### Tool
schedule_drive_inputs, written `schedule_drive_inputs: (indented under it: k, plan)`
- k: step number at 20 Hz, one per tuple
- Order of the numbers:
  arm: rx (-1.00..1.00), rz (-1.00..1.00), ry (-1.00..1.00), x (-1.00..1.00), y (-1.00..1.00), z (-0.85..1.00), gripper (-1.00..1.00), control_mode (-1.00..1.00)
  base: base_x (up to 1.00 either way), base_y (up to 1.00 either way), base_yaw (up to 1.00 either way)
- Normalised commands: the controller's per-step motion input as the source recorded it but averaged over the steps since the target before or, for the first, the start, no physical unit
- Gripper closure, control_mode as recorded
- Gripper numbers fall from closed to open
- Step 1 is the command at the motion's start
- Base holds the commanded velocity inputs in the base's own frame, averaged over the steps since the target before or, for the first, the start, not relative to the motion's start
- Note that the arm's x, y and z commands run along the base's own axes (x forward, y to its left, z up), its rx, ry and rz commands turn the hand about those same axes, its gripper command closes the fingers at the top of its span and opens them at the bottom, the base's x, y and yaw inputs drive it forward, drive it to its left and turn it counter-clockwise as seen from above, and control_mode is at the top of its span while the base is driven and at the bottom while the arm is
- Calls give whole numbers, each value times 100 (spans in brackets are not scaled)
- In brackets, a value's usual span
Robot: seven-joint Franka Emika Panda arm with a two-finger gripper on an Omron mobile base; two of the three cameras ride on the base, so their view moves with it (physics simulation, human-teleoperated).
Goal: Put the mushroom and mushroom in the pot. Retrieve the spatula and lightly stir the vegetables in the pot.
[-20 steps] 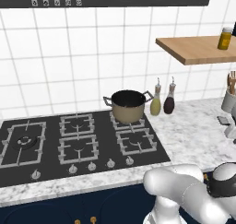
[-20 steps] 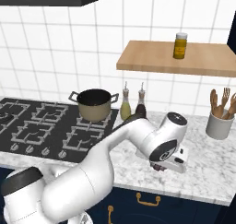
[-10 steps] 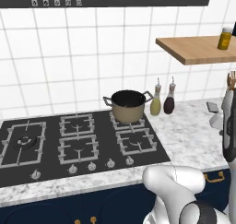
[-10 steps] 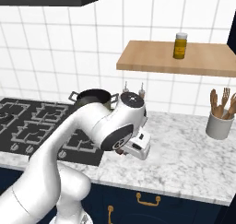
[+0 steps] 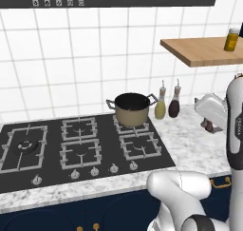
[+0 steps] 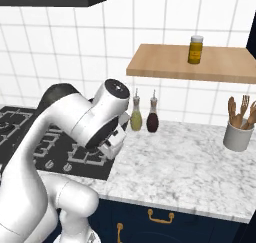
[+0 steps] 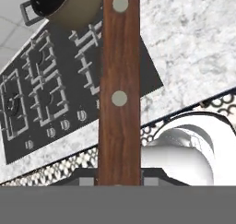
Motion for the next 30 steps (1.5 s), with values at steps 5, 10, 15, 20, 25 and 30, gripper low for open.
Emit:
schedule_drive_inputs:
  k: [5, 10, 15, 20, 25, 30]
  plan:
    - [46, -10, 13, 39, 57, 12, 100, -100, 0, 0, 0]
    - [51, -15, 12, 86, 31, 23, 100, -100, 0, 0, 0]
    - [52, -14, 10, 49, 34, 27, 100, -100, 0, 0, 0]
    - [54, -11, 16, 28, 16, 26, 100, -100, 0, 0, 0]
    - [45, -6, 18, 67, 21, 13, 100, -100, 0, 0, 0]
    - [26, -10, 9, 78, 19, 0, 100, -100, 0, 0, 0]
